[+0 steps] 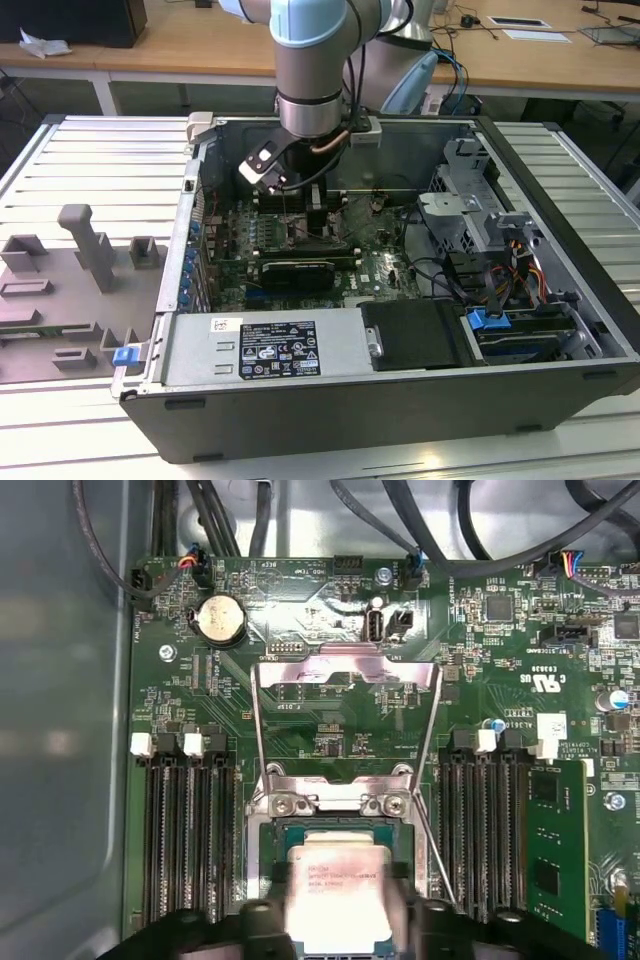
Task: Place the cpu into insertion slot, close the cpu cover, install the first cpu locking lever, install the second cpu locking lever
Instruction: 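Place the cpu into insertion slot, then close the cpu cover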
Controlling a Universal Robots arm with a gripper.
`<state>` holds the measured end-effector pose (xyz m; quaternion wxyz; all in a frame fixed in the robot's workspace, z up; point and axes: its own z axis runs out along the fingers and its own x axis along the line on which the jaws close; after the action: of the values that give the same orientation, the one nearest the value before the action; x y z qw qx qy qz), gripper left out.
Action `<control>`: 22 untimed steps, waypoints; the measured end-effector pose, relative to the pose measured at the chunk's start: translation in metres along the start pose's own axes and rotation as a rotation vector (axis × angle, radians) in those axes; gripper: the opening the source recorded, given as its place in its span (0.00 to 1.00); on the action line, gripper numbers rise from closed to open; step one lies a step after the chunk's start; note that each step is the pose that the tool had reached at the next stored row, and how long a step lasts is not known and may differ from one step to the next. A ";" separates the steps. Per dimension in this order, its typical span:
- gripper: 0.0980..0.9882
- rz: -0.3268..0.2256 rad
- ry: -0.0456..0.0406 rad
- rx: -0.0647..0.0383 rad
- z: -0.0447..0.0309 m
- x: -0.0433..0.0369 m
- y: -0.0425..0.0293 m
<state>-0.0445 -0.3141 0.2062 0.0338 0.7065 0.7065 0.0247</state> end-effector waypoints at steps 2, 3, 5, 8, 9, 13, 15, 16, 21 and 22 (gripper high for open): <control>0.22 0.000 -0.0001 0.002 -0.0015 -0.0001 0.0002; 0.22 0.000 0.0000 0.003 -0.0021 -0.0001 0.0003; 0.08 0.000 0.0000 0.005 -0.0039 -0.0001 0.0005; 0.01 0.000 0.0000 0.006 -0.0058 -0.0001 0.0006; 0.01 0.000 0.0000 0.006 -0.0064 -0.0001 0.0007; 0.01 0.000 0.0007 0.005 -0.0078 -0.0001 0.0008; 0.01 0.000 0.0008 0.006 -0.0082 -0.0001 0.0008; 0.01 0.000 0.0009 0.006 -0.0087 -0.0002 0.0009; 0.01 0.000 0.0014 0.015 -0.0098 -0.0002 0.0066; 0.01 0.000 0.0013 0.024 -0.0114 -0.0002 0.0121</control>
<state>-0.0334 -0.3142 0.2185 0.0249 0.7069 0.7067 0.0167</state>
